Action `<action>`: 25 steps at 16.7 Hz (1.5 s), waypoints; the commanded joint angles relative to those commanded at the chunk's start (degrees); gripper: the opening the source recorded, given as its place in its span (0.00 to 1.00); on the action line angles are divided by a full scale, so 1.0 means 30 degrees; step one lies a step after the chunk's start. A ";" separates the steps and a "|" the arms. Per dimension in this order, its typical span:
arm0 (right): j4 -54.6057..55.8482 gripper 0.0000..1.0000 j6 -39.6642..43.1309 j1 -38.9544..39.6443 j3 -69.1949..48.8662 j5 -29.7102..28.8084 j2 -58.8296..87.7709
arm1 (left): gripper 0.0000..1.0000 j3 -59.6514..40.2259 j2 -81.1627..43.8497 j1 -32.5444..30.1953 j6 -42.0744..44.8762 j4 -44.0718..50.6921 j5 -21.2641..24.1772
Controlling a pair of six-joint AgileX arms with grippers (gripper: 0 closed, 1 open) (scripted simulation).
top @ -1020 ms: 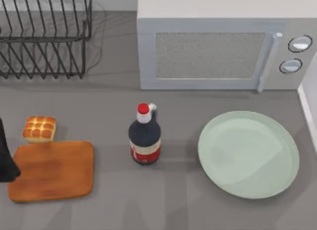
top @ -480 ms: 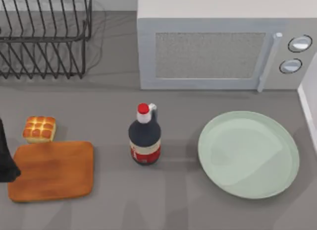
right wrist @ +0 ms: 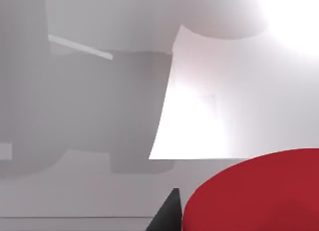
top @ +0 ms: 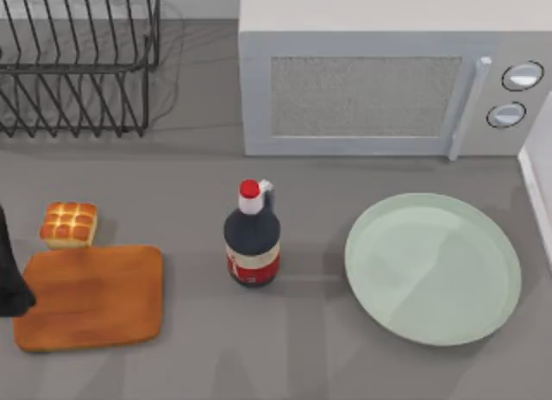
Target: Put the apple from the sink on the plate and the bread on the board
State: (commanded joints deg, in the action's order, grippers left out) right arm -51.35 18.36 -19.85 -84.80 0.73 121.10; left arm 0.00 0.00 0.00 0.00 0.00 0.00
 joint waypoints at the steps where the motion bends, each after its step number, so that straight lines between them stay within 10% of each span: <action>1: -0.0166 0.00 0.0001 0.0001 -0.0091 0.0002 -0.0156 | 1.00 0.0000 0.0000 0.0000 0.0000 0.0000 0.0000; 11: -0.1081 0.00 -0.3432 0.1795 -0.1514 -0.0528 -0.2948 | 1.00 0.0000 0.0000 0.0000 0.0000 0.0000 0.0000; 25: -0.5715 0.00 -1.4038 1.2088 -0.2676 -0.0738 -0.7731 | 1.00 0.0000 0.0000 0.0000 0.0000 0.0000 0.0000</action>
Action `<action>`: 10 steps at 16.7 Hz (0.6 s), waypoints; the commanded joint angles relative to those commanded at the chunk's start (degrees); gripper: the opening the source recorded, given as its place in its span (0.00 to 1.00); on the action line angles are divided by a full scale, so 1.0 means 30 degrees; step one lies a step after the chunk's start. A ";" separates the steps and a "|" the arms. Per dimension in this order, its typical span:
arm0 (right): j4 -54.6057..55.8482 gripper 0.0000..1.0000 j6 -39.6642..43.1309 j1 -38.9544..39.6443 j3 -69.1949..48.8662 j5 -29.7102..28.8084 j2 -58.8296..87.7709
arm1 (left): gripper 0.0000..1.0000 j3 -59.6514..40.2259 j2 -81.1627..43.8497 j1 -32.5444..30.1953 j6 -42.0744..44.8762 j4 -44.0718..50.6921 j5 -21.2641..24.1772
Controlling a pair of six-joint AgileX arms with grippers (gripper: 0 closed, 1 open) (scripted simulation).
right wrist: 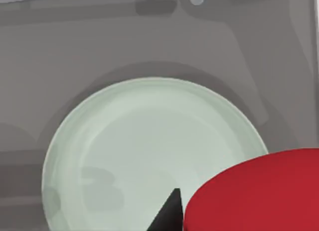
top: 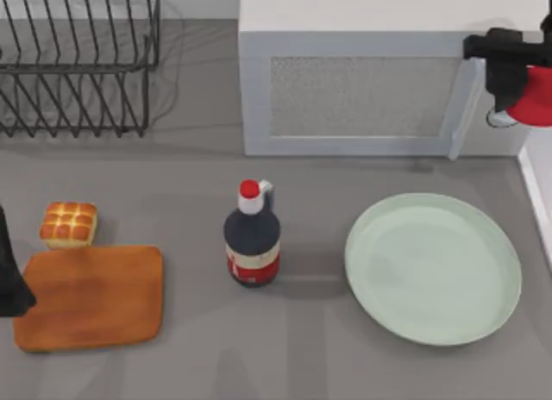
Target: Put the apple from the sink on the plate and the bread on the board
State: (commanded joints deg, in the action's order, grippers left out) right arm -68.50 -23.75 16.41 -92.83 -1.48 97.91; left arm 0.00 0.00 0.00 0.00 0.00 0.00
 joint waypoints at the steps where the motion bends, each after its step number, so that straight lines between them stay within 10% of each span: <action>1: -0.0207 0.00 -0.0321 0.0762 0.0259 0.0099 0.0372 | 1.00 0.0000 0.0000 0.0000 0.0000 0.0000 0.0000; 10: -0.0823 0.00 -0.1412 0.3578 0.1554 0.0480 0.3096 | 1.00 0.0000 0.0000 0.0000 0.0000 0.0000 0.0000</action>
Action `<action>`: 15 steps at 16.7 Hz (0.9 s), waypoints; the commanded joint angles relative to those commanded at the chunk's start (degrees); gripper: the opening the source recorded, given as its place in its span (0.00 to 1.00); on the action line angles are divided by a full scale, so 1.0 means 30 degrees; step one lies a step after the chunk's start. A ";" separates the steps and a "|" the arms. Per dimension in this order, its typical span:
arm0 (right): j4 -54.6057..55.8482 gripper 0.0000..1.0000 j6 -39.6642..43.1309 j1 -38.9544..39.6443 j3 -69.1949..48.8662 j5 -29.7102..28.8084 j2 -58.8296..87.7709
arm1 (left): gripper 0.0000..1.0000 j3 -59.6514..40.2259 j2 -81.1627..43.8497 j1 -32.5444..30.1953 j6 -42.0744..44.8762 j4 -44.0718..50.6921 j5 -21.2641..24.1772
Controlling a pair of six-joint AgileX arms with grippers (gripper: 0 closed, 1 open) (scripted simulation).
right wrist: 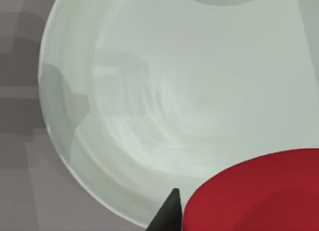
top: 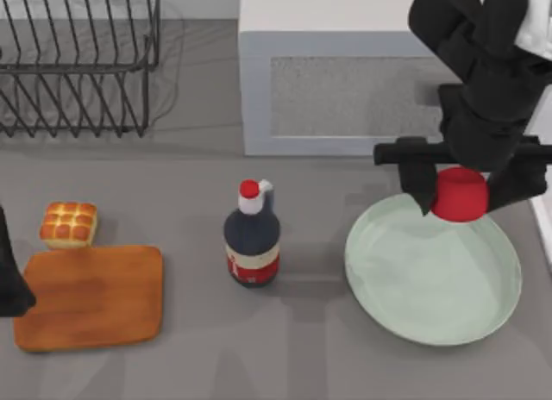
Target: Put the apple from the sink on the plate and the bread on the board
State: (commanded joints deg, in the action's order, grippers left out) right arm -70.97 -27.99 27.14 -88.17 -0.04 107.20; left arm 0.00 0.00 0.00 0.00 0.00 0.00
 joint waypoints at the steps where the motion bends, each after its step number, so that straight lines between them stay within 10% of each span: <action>1: 0.0000 0.00 0.0000 0.0000 0.0000 0.0000 0.0000 | 1.00 0.0000 0.0000 0.0000 0.0000 0.0000 0.0000; 3: 0.0000 0.00 0.0000 0.0000 0.0000 0.0000 0.0000 | 1.00 0.0000 0.0000 0.0000 0.0000 0.0000 0.0000; 15: 0.0000 0.90 0.0000 0.0000 0.0000 0.0000 0.0000 | 1.00 0.0000 0.0000 0.0000 0.0000 0.0000 0.0000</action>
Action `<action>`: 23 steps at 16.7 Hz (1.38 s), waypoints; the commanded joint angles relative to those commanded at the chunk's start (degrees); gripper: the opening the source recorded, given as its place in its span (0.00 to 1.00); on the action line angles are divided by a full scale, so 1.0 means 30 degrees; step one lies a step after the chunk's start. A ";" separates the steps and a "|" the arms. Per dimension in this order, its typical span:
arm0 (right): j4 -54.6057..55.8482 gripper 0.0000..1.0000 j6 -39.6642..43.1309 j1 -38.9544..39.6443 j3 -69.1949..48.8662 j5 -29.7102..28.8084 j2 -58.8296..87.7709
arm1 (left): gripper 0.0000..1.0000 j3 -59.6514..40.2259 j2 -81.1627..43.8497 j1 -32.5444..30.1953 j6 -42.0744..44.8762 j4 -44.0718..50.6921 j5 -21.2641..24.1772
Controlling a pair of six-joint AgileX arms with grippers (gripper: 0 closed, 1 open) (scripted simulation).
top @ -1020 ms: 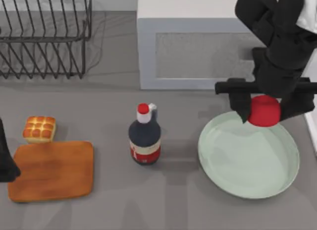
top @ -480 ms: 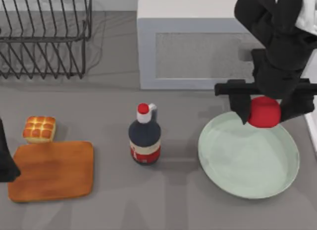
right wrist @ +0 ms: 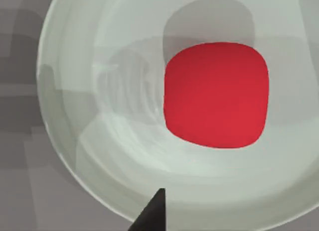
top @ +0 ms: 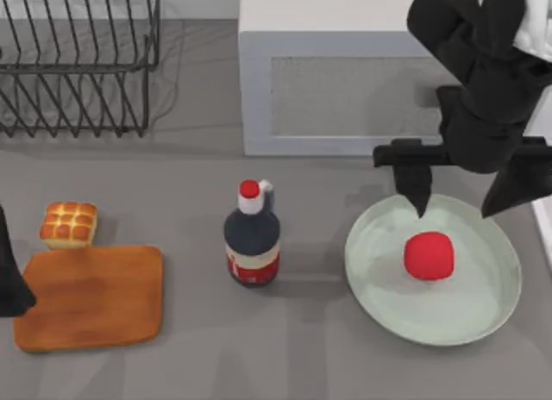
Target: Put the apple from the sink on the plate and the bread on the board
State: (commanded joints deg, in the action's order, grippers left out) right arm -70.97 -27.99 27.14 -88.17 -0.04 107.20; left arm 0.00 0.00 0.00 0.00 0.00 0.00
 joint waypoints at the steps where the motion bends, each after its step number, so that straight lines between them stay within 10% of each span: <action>1: 0.0000 0.98 0.0000 0.0000 0.0000 0.0000 0.0000 | 1.00 0.0000 0.0000 0.0000 0.0000 0.0000 0.0000; 13: 0.0361 1.00 0.0142 -0.0171 0.0445 0.0000 -0.0514 | 1.00 0.0000 0.0000 0.0000 0.0000 0.0000 0.0000; 23: 0.7557 1.00 0.2980 -0.2913 0.9376 0.0004 -1.1435 | 1.00 0.0000 0.0000 0.0000 0.0000 0.0000 0.0000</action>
State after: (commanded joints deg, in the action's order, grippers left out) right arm -48.30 -19.05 18.41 -60.04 -0.03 72.89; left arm 0.00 0.00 0.00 0.00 0.00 0.00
